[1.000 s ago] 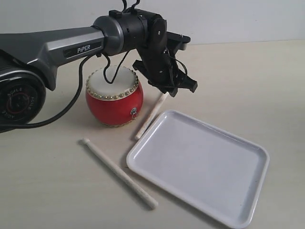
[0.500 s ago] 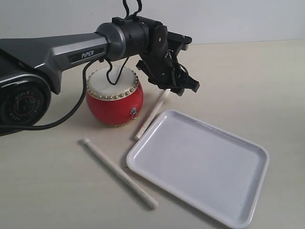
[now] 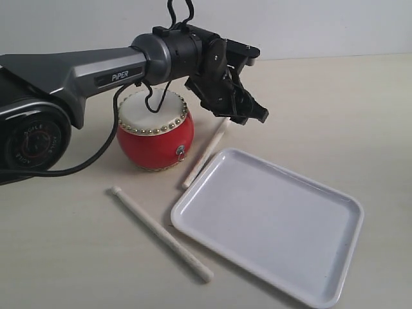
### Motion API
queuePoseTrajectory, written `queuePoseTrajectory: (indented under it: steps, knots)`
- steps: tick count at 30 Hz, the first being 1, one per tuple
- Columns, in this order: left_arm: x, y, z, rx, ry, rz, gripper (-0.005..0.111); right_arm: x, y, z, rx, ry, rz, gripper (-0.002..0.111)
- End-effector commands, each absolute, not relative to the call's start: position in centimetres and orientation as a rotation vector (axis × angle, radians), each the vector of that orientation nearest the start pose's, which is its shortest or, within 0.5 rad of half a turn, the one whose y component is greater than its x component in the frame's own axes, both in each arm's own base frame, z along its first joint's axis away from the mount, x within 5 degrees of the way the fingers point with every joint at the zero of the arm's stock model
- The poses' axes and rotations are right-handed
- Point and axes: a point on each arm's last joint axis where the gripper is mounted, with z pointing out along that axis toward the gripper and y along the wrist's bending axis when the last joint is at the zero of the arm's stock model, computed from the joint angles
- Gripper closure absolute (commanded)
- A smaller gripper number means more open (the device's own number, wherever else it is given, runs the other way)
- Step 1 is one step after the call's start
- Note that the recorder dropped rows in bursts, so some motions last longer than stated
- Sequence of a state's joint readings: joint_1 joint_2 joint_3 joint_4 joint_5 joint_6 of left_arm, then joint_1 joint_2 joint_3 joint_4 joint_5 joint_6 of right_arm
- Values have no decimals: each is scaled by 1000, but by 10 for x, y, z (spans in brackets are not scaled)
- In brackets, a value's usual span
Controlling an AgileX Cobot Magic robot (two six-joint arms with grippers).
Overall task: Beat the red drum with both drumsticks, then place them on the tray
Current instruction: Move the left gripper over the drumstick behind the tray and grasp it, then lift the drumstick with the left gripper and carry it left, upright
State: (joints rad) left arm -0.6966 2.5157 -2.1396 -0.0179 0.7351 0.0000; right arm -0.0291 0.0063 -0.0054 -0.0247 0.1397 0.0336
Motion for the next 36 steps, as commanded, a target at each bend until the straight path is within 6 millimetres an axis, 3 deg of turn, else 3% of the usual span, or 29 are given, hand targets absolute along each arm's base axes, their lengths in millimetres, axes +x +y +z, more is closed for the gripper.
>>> queuePoseTrajectory:
  steps: [1, 6, 14, 21, 29, 34, 36]
  knots:
    - [419, -353, 120, 878, 2456, -267, 57, 56, -2, 201, 34, 1617, -25, 108]
    - [419, -353, 109, 883, 2467, -260, 57, 56, -2, 201, 34, 1617, -25, 108]
    - [421, -355, 111, 877, 2437, -265, 57, 56, -2, 201, 34, 1617, -25, 108]
    - [419, -353, 109, 884, 2474, -259, 77, 56, -2, 201, 34, 1617, -25, 108]
    - [419, -352, 108, 885, 2484, -255, 80, 56, -2, 201, 36, 1617, -23, 108]
    - [419, -352, 108, 895, 2479, -252, 103, 56, -2, 201, 34, 1617, -25, 108]
    - [419, -352, 108, 895, 2479, -252, 107, 56, -2, 201, 34, 1617, -25, 108]
